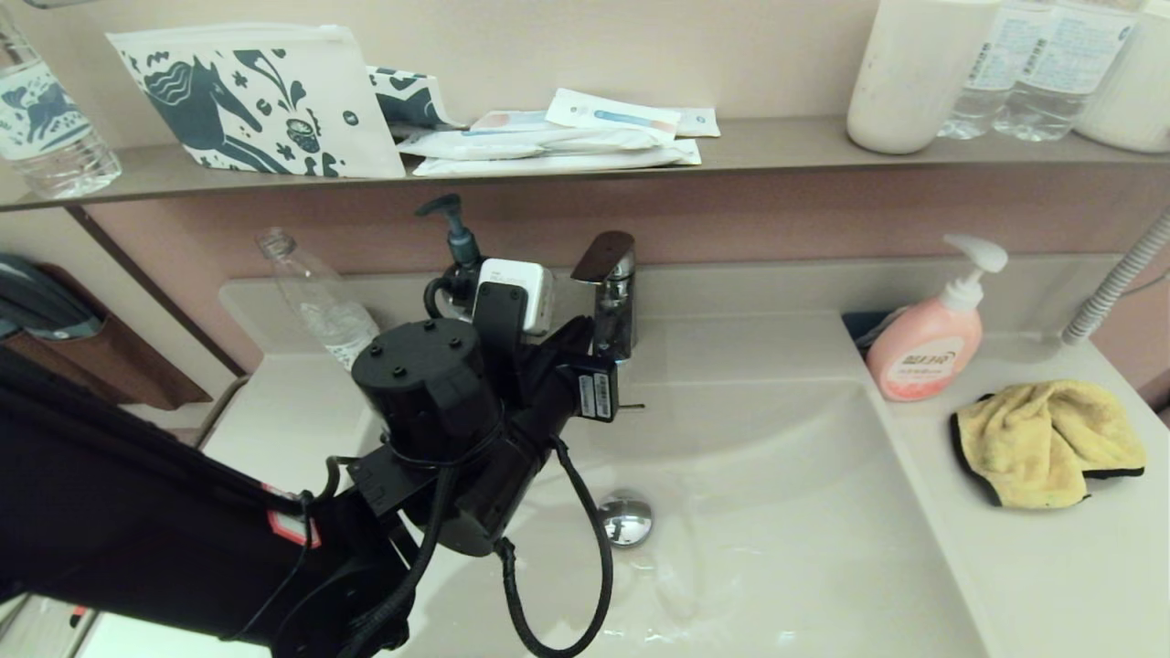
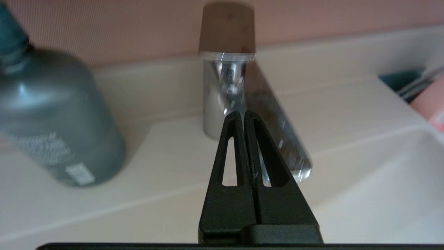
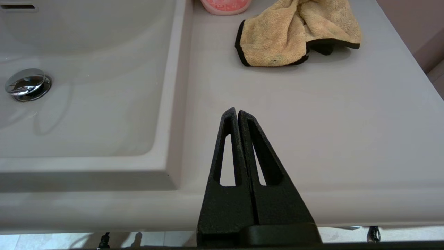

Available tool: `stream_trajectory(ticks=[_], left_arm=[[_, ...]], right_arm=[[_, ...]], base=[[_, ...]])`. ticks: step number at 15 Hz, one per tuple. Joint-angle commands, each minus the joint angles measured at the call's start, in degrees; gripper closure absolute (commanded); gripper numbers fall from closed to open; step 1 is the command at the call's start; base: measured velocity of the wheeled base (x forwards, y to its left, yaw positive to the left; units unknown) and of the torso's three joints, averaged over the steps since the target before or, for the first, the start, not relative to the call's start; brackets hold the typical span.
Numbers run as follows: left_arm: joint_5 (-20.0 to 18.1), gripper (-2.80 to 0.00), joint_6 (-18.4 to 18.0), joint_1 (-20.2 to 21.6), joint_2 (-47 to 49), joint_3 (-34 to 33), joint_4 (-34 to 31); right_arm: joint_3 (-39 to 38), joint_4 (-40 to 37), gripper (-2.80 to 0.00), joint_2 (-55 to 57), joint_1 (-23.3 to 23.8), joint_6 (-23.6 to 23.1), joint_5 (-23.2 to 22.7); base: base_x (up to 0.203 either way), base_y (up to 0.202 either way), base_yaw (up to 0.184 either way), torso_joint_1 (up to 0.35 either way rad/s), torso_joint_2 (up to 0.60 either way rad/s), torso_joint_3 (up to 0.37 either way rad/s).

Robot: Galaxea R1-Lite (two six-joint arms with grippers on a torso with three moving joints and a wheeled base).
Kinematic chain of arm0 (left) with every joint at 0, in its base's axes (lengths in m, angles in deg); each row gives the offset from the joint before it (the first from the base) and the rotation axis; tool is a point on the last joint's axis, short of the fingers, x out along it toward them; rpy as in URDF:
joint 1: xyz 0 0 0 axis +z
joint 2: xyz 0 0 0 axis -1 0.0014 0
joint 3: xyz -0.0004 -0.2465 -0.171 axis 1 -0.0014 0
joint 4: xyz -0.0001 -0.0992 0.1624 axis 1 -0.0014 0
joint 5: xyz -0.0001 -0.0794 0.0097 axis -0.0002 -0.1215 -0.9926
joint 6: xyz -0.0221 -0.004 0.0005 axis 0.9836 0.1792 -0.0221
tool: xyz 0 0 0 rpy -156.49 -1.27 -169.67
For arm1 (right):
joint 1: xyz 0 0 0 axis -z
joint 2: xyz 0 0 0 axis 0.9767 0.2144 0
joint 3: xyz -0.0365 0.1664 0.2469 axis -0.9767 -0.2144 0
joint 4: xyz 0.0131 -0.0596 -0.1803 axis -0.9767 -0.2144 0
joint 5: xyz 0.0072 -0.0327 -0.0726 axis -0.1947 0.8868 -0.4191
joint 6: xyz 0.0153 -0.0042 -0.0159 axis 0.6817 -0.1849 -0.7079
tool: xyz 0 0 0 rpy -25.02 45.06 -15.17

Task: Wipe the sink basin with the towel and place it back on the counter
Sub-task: Turn on the faucet

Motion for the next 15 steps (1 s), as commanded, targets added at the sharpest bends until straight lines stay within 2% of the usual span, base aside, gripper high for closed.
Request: stream_trajectory(ticks=[1,4,9,11,15], left_arm=[[0.4,0.00,-0.3,-0.1,0.9,3.4,-0.3],[0.7,0.00,-0.3,-0.3,1.3,7.1,-4.3],[0.7,0.00,-0.4,0.7,3.5,10.8,-4.4],[0.6,0.00,-2.0,1.9,3.2,12.7,-4.7],[0.7,0.00,-2.1,2.1,2.2,13.6,-6.3]], right_arm=[[0.0,0.0,0.00,0.0,0.0,0.0,0.0],[0.0,0.0,0.00,0.0,0.0,0.0,0.0],[0.0,0.1,0.00,0.0,0.0,-0.1,0.0],[0.0,0.0,0.00,0.0,0.0,-0.1,0.0],[0.0,0.0,0.00,0.0,0.0,-0.1,0.0]], base=[[0.000,0.000,0.000,0.000,0.00,0.000],[0.000,0.000,0.000,0.000,0.00,0.000],[0.000,0.000,0.000,0.000,0.00,0.000],[0.000,0.000,0.000,0.000,0.00,0.000],[0.000,0.000,0.000,0.000,0.00,0.000]])
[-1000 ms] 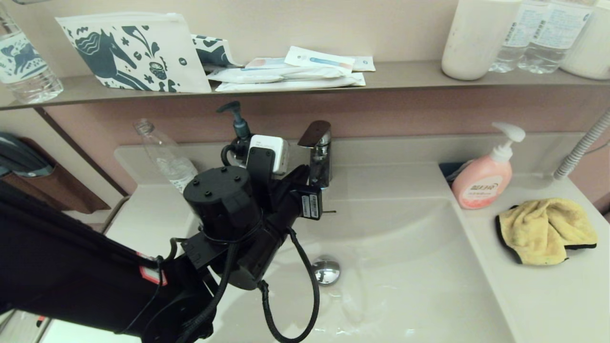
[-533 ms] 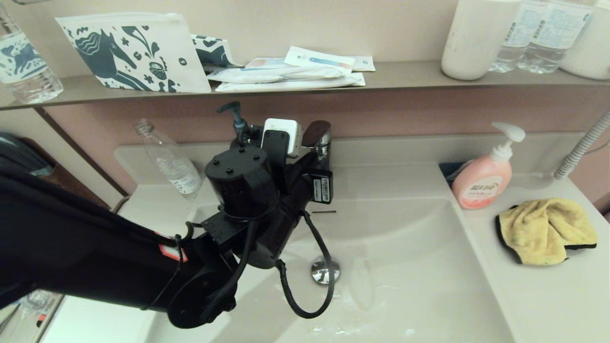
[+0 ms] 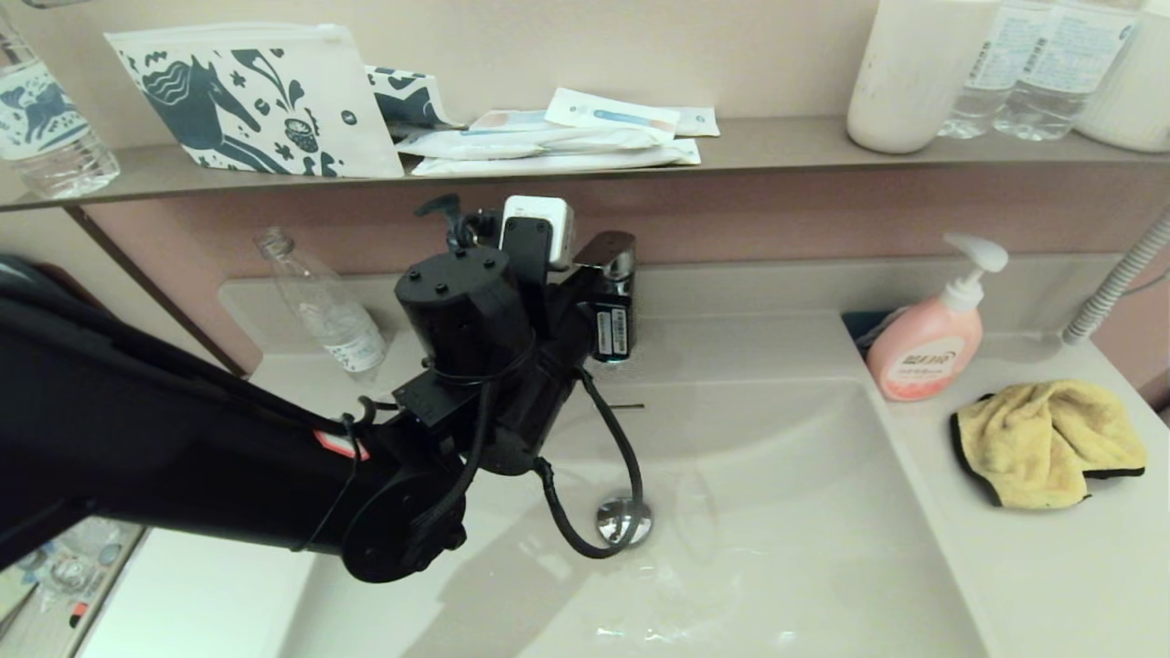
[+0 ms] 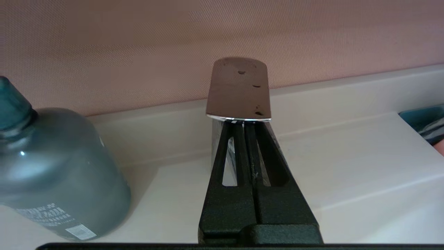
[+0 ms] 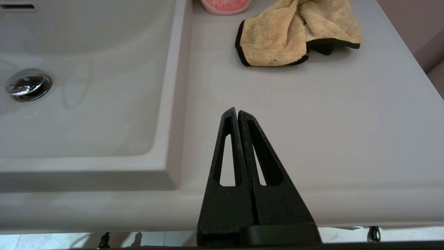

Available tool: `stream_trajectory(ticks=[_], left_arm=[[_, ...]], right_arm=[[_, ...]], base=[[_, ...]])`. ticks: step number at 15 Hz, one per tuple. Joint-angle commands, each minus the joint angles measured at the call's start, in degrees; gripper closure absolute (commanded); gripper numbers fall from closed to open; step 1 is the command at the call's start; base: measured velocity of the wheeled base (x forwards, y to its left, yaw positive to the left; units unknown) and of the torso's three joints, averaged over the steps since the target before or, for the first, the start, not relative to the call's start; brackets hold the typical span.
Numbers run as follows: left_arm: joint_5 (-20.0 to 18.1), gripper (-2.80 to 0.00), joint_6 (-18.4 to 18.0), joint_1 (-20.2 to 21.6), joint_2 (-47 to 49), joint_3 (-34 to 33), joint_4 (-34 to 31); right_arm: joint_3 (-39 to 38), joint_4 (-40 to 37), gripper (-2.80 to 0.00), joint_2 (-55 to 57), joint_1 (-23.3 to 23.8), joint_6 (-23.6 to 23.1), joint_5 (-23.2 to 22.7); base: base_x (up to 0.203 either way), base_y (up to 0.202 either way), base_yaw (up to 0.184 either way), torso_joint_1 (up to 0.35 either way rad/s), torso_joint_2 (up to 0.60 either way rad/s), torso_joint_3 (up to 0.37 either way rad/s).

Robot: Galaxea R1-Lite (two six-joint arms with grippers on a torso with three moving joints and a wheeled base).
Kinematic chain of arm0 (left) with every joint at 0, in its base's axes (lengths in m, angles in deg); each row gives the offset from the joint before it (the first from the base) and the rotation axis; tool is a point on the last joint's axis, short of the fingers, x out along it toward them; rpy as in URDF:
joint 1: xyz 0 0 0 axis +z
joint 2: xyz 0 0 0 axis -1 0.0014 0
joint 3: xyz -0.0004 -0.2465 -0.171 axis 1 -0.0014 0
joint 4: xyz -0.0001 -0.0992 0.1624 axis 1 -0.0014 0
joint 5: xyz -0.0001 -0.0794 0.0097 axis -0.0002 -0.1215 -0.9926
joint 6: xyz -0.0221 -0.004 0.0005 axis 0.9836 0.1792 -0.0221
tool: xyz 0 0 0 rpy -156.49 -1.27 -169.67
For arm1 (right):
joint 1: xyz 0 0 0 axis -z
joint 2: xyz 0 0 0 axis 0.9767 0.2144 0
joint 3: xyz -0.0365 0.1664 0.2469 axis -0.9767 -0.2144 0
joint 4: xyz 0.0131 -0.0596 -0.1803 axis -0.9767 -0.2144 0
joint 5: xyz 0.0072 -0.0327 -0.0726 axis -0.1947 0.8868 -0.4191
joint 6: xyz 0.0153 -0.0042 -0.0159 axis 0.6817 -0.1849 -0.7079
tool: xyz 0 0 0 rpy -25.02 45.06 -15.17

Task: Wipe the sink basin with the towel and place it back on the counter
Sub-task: Turn on the faucet

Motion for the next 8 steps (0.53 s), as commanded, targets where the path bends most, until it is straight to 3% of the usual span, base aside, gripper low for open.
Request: stream_trajectory(ticks=[1,8], left_arm=[[0.2,0.00,0.0,0.3,-0.7,0.6,0.4],[0.1,0.00,-0.1,0.2,-4.1,2.6,-3.8]], right_arm=[[0.0,0.0,0.00,0.0,0.0,0.0,0.0],[0.0,0.0,0.00,0.0,0.0,0.0,0.0]], base=[[0.000,0.000,0.000,0.000,0.00,0.000],[0.000,0.000,0.000,0.000,0.00,0.000]])
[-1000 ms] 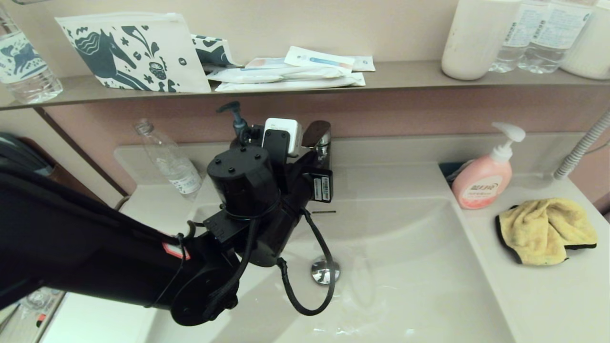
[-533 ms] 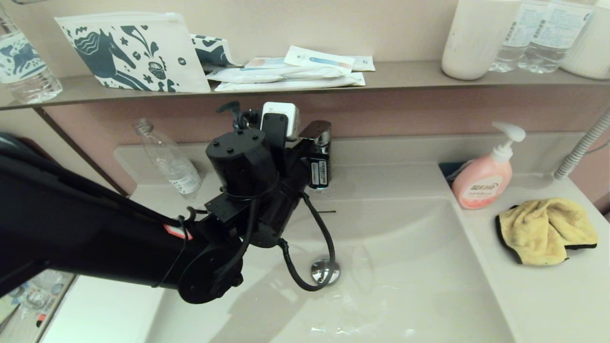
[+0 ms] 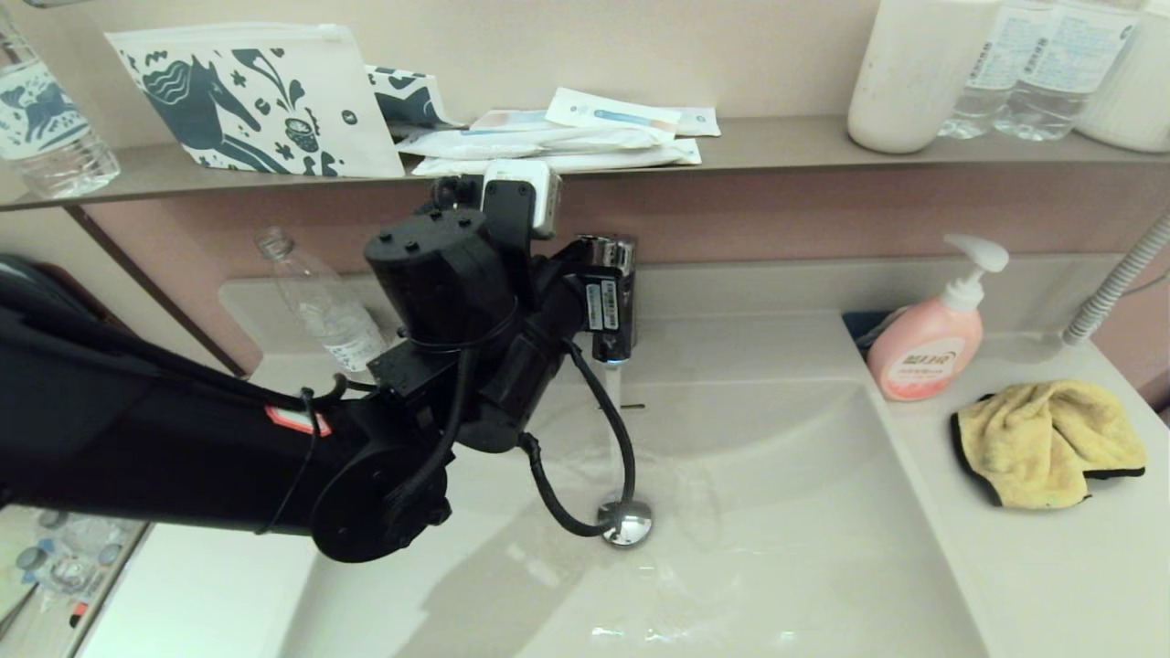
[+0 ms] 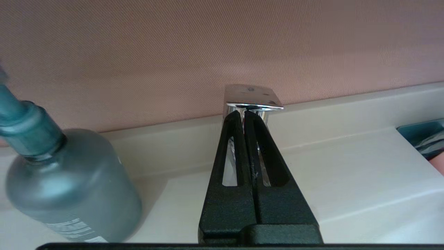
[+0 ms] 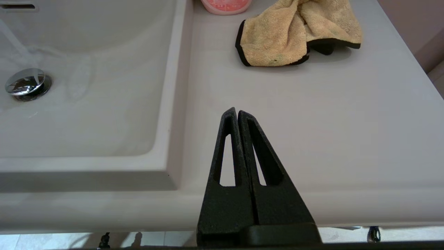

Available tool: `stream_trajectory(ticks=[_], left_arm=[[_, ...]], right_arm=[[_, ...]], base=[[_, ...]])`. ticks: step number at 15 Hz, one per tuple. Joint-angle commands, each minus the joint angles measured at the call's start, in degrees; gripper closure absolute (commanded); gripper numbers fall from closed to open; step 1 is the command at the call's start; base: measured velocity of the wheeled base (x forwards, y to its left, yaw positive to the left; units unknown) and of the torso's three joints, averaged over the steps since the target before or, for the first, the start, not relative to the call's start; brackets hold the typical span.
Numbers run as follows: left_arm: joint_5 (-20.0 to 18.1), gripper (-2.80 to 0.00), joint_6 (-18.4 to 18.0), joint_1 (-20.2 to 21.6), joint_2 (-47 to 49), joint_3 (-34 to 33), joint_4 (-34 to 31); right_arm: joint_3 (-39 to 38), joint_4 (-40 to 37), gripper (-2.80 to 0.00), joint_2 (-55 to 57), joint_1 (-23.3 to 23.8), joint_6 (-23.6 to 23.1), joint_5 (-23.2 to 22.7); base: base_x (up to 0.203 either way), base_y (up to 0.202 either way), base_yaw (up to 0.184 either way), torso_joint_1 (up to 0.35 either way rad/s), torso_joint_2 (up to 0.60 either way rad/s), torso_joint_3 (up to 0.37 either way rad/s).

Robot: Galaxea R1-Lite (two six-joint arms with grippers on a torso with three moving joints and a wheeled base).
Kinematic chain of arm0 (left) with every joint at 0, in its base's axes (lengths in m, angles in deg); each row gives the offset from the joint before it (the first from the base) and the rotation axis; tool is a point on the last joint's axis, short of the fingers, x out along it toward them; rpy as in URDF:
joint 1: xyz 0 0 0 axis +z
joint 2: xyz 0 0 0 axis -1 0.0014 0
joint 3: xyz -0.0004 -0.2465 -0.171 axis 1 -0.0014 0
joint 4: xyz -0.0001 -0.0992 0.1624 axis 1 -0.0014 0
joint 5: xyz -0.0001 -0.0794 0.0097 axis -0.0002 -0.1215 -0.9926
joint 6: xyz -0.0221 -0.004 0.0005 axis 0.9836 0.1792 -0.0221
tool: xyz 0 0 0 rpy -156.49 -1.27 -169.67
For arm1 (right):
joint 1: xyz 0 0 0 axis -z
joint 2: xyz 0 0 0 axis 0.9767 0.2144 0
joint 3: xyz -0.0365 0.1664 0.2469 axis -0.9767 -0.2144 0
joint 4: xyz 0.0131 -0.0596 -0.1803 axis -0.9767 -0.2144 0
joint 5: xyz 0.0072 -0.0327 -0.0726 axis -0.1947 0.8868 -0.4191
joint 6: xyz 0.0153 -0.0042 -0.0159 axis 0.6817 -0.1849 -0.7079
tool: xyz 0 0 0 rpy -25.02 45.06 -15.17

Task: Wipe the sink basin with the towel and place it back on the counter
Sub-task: Turn on the faucet, then turn off the faucet

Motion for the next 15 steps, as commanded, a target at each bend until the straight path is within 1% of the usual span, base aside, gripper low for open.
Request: stream_trajectory(ticks=[1,4,10,15], left_arm=[[0.1,0.00,-0.1,-0.3,-1.7,-0.4,0.3],[0.1,0.00,-0.1,-0.4,-3.1,-2.0,0.2],[-0.2,0.00,-0.9,-0.4,-3.6,-1.5,-0.6],[-0.5,0.00,-2.3,-0.4,-1.2,1.9,-0.7]], right_arm=[[0.0,0.0,0.00,0.0,0.0,0.0,0.0],[0.0,0.0,0.00,0.0,0.0,-0.1,0.0],[0.0,0.0,0.00,0.0,0.0,-0.1,0.0],[0.0,0.0,0.00,0.0,0.0,0.0,0.0]], base=[[0.000,0.000,0.000,0.000,0.00,0.000],[0.000,0.000,0.000,0.000,0.00,0.000],[0.000,0.000,0.000,0.000,0.00,0.000],[0.000,0.000,0.000,0.000,0.00,0.000]])
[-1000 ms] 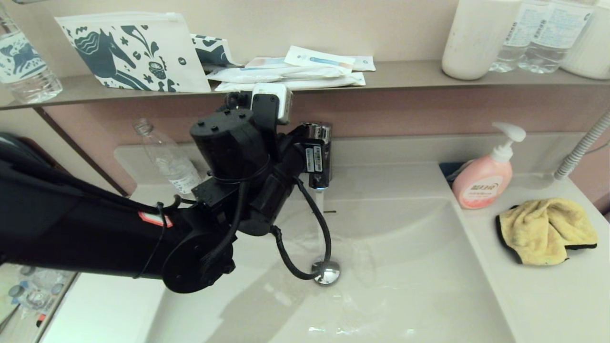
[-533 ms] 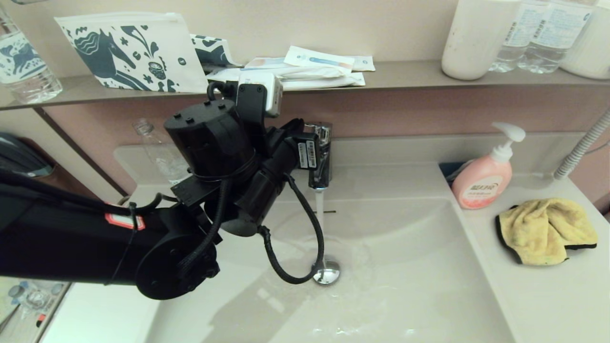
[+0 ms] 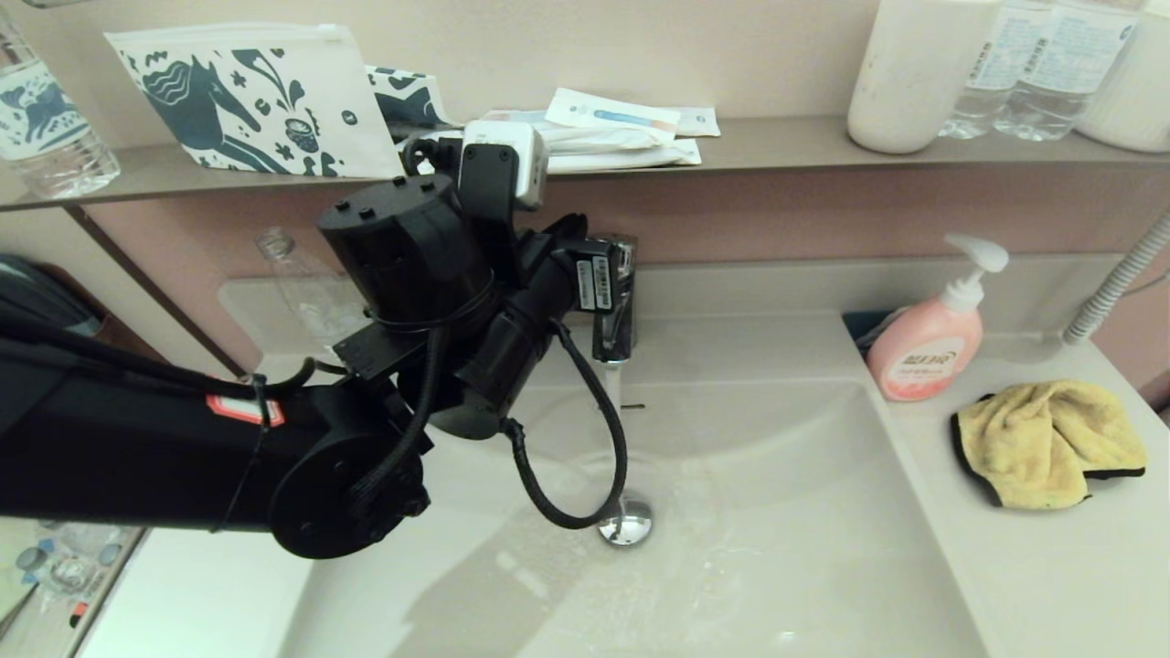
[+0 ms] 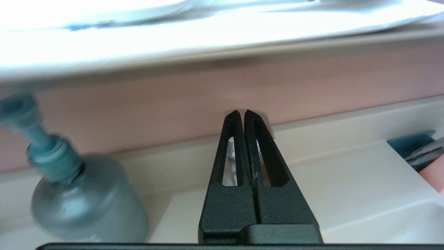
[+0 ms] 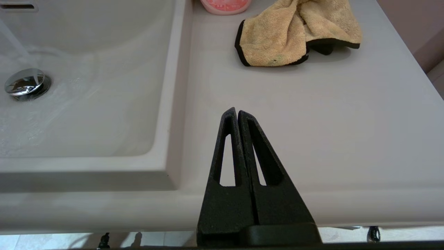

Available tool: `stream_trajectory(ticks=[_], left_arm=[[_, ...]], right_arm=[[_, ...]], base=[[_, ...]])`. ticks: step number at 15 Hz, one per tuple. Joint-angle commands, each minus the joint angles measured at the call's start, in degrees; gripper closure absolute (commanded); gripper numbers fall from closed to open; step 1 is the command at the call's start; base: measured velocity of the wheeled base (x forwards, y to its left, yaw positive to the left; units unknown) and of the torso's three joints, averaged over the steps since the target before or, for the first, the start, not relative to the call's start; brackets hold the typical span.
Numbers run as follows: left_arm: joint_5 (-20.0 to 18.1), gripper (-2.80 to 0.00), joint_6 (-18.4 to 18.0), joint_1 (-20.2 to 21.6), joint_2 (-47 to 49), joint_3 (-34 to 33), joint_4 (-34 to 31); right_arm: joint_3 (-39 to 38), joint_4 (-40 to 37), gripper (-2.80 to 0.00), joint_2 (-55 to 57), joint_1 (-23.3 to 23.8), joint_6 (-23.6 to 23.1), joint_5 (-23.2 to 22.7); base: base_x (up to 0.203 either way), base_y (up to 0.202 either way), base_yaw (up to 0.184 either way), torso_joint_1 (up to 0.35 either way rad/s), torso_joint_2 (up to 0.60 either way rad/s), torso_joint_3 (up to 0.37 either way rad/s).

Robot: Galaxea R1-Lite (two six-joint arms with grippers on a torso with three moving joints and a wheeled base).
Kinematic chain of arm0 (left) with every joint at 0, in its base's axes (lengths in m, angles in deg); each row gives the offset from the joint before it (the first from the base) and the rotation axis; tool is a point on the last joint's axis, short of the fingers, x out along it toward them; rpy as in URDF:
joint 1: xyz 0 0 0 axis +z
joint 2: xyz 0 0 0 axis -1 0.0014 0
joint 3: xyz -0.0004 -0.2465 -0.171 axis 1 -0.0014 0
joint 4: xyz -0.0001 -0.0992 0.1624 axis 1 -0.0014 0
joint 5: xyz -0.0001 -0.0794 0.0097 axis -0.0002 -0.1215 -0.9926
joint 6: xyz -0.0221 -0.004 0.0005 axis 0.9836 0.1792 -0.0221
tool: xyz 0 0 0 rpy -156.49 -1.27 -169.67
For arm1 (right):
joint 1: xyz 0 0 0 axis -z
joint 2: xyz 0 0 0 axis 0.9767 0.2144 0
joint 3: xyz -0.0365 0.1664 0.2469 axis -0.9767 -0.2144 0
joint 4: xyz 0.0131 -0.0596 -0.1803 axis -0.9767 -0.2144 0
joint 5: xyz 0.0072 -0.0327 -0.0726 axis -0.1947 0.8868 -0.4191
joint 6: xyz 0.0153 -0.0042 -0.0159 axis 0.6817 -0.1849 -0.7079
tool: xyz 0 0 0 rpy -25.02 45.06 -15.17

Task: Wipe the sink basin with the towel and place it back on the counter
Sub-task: Turn off the faucet

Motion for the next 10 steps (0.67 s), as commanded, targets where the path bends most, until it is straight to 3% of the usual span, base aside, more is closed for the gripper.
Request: stream_trajectory(ticks=[1,10], left_arm=[[0.1,0.00,-0.9,0.0,1.9,2.1,0.3],[-2.1,0.00,-1.9,2.1,5.0,3.6,0.3]], right_arm=[[0.0,0.0,0.00,0.0,0.0,0.0,0.0],[0.0,0.0,0.00,0.0,0.0,0.0,0.0]], base=[[0.000,0.000,0.000,0.000,0.00,0.000],[0.000,0.000,0.000,0.000,0.00,0.000]])
